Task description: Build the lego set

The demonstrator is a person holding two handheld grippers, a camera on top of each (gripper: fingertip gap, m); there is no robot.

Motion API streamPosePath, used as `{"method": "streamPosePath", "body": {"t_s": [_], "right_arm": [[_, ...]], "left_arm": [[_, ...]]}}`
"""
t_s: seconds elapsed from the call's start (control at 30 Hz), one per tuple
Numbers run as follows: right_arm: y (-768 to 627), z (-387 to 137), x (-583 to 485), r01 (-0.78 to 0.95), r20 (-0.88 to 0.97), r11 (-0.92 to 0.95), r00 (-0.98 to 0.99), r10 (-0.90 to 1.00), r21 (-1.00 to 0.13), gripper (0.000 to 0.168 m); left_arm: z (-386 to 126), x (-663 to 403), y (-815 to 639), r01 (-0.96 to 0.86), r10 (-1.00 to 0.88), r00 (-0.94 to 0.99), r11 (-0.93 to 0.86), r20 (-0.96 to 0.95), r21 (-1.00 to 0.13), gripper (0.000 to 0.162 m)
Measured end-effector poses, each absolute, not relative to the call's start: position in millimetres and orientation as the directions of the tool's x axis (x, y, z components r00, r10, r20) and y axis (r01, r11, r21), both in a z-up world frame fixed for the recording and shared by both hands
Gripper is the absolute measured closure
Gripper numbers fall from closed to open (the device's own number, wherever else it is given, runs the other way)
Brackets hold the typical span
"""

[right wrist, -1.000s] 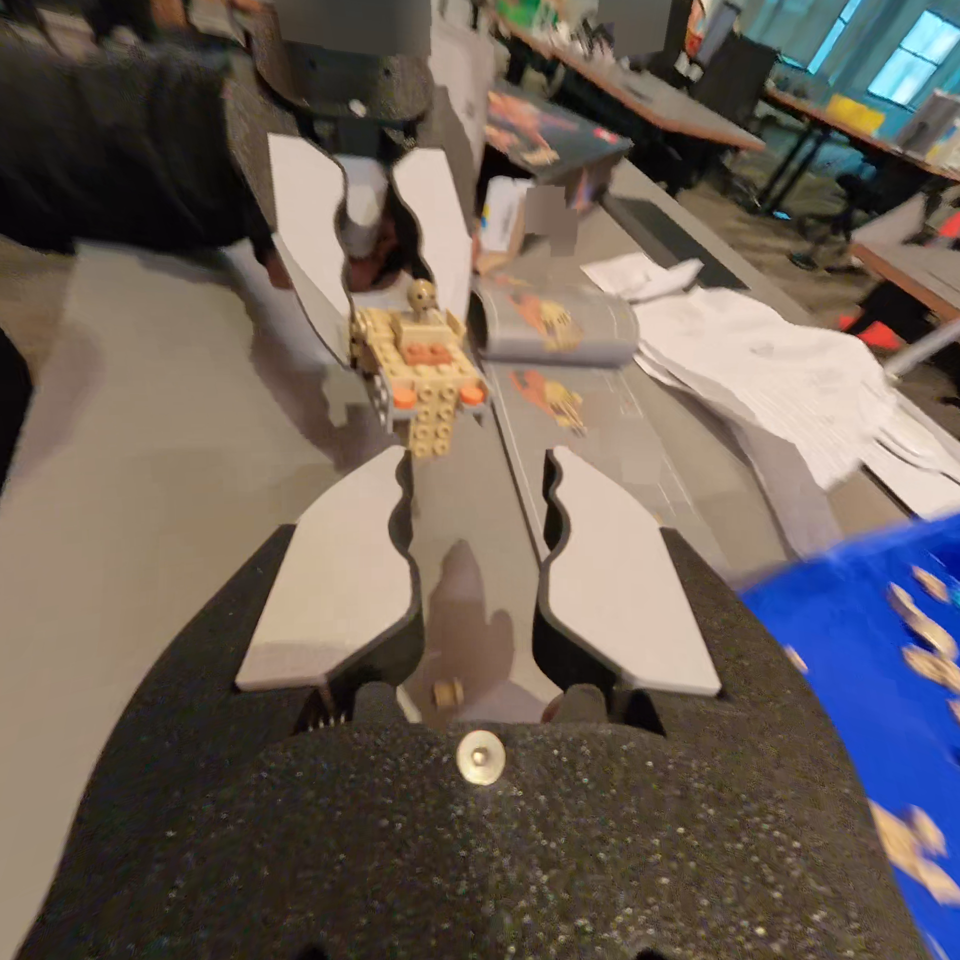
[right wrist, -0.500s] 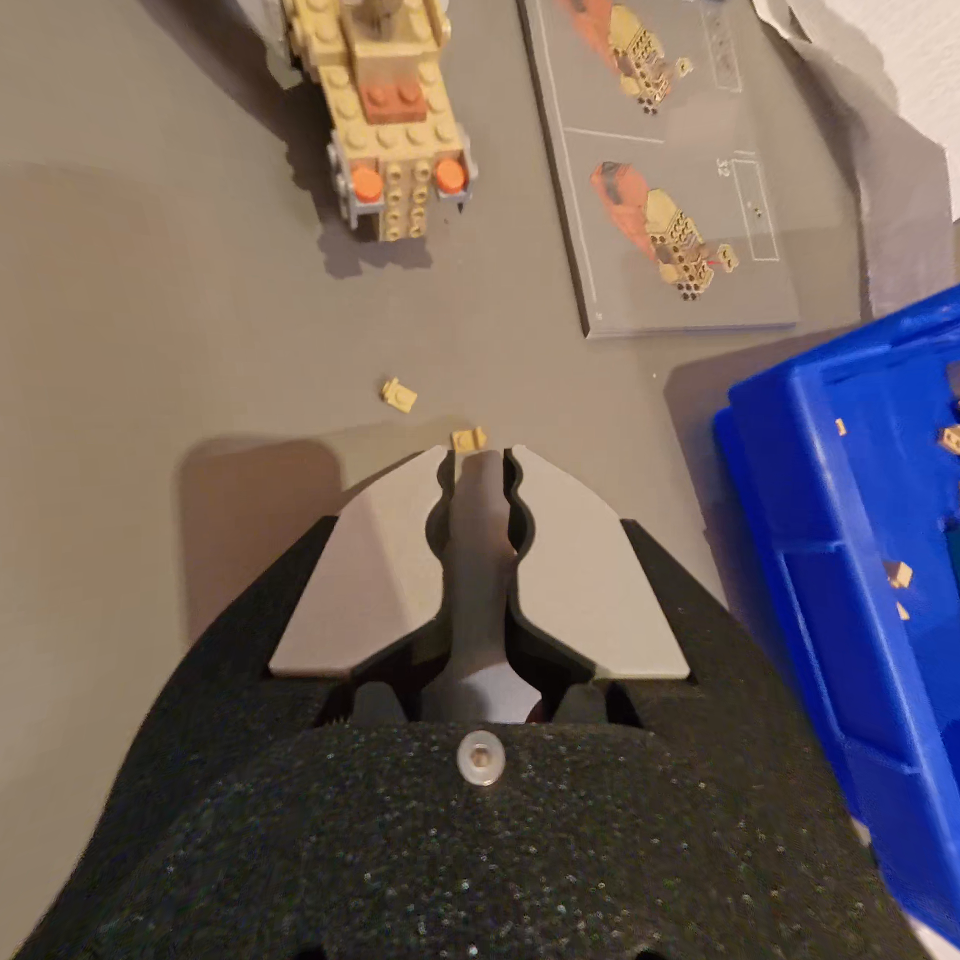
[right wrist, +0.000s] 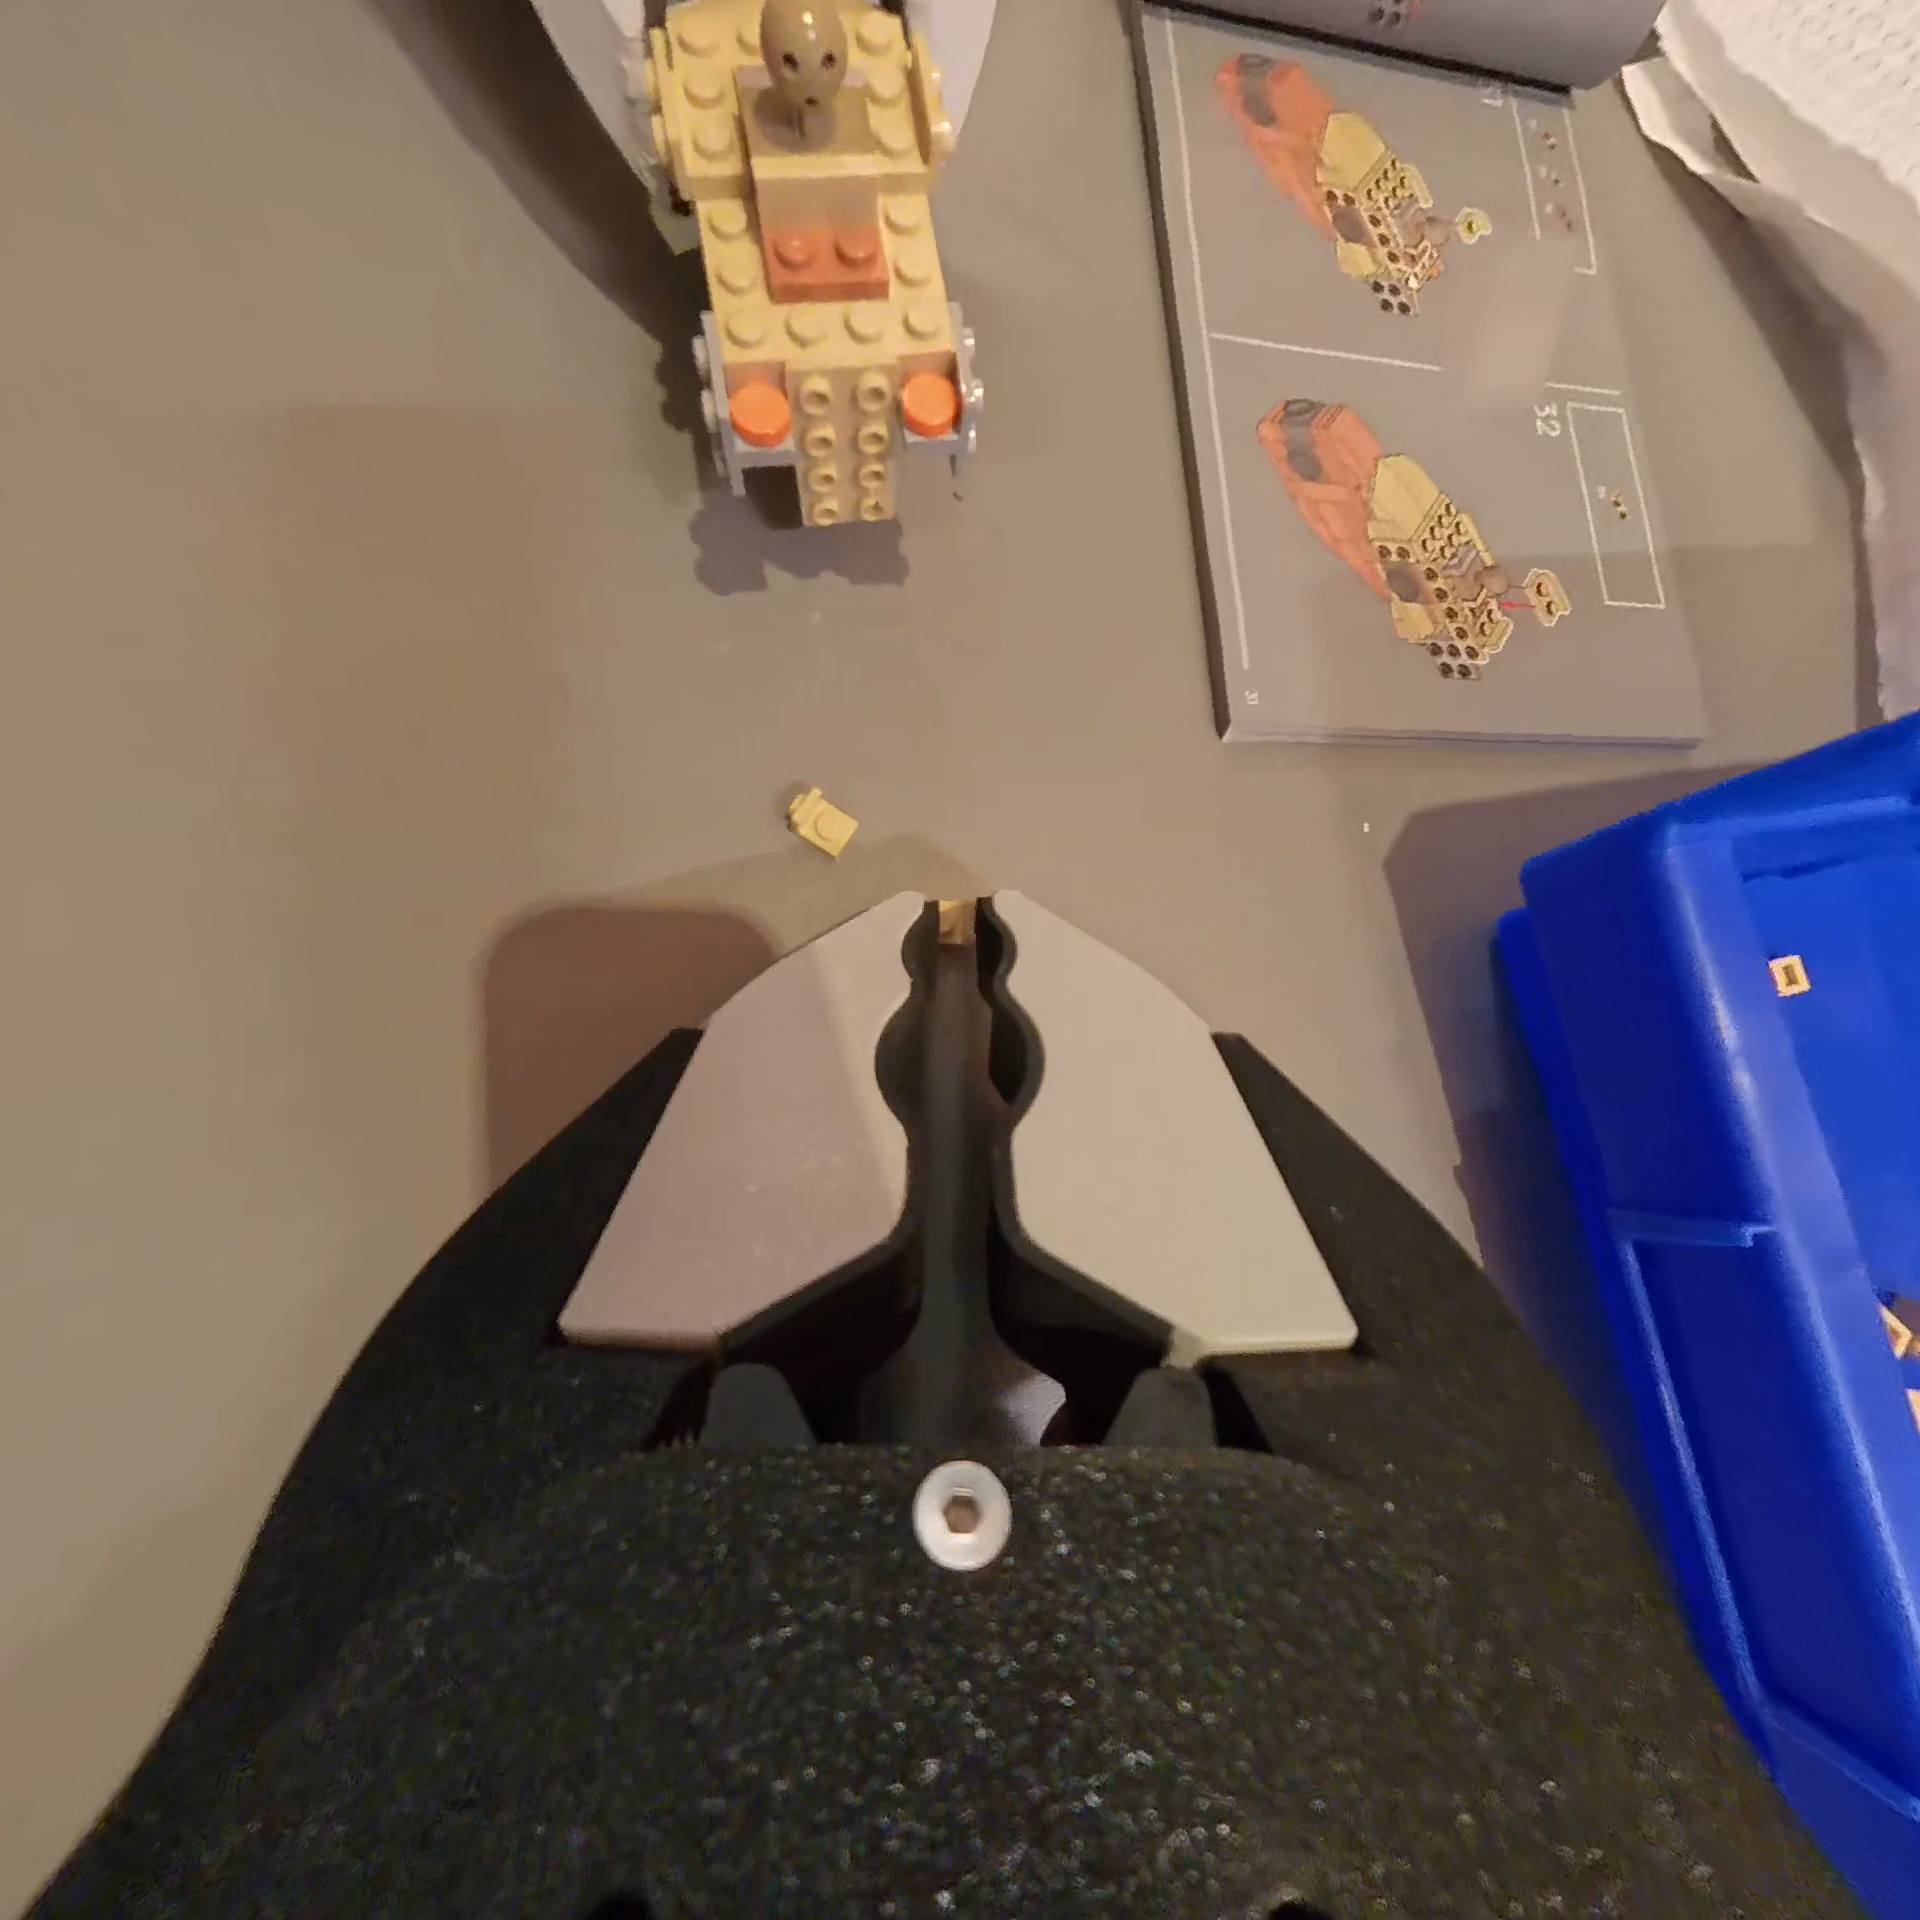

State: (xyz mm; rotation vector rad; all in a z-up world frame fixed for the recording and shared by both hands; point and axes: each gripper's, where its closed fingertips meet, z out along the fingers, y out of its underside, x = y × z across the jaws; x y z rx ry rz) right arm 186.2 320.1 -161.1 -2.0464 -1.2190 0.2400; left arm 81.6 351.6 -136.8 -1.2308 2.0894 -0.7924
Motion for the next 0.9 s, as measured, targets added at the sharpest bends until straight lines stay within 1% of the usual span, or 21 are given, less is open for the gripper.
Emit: {"method": "streamPosePath", "body": {"t_s": [0.03, 0.07, 0.17, 0.23, 0.27, 0.43, 0.6, 0.9], "right_arm": [[319.4, -160.6, 185.7, 0.688, 0.204, -0.262, 0.517, 0.831, -0.676, 0.162], [319.8, -158.8, 185.5, 0.687, 0.217, -0.235, 0.504, 0.836, -0.688, 0.167], [316.7, -155.8, 184.7, 0.687, 0.242, -0.156, 0.446, 0.862, -0.71, 0.167], [315.3, -152.8, 185.1, 0.668, 0.237, -0.142, 0.443, 0.865, -0.73, 0.167], [315.5, -152.2, 186.6, 0.662, 0.232, -0.151, 0.453, 0.861, -0.734, 0.164], [319.5, -151.7, 195.0, 0.654, 0.26, -0.164, 0.501, 0.826, -0.739, 0.167], [321.3, -155.6, 200.4, 0.666, 0.258, -0.203, 0.525, 0.811, -0.718, 0.165], [314.6, -157.7, 203.5, 0.634, 0.197, -0.283, 0.577, 0.793, -0.72, 0.164]], "left_arm": [[-136.8, 81.7, 351.5, -0.548, -0.895, -0.406, 0.4, -0.185, -0.734, 0.125], [-136.8, 81.8, 351.5, -0.547, -0.894, -0.407, 0.403, -0.187, -0.734, 0.125], [-136.8, 82.8, 351.6, -0.543, -0.895, -0.403, 0.403, -0.192, -0.736, 0.125], [-136.8, 83.2, 351.4, -0.543, -0.895, -0.402, 0.404, -0.194, -0.736, 0.125], [-136.9, 83.2, 351.5, -0.543, -0.895, -0.402, 0.404, -0.195, -0.736, 0.125], [-137.0, 83.3, 351.4, -0.543, -0.896, -0.398, 0.403, -0.196, -0.737, 0.125], [-137.0, 83.3, 351.7, -0.544, -0.898, -0.393, 0.4, -0.196, -0.738, 0.125], [-136.9, 85.3, 354.0, -0.541, -0.908, -0.374, 0.379, -0.188, -0.751, 0.125]]}}
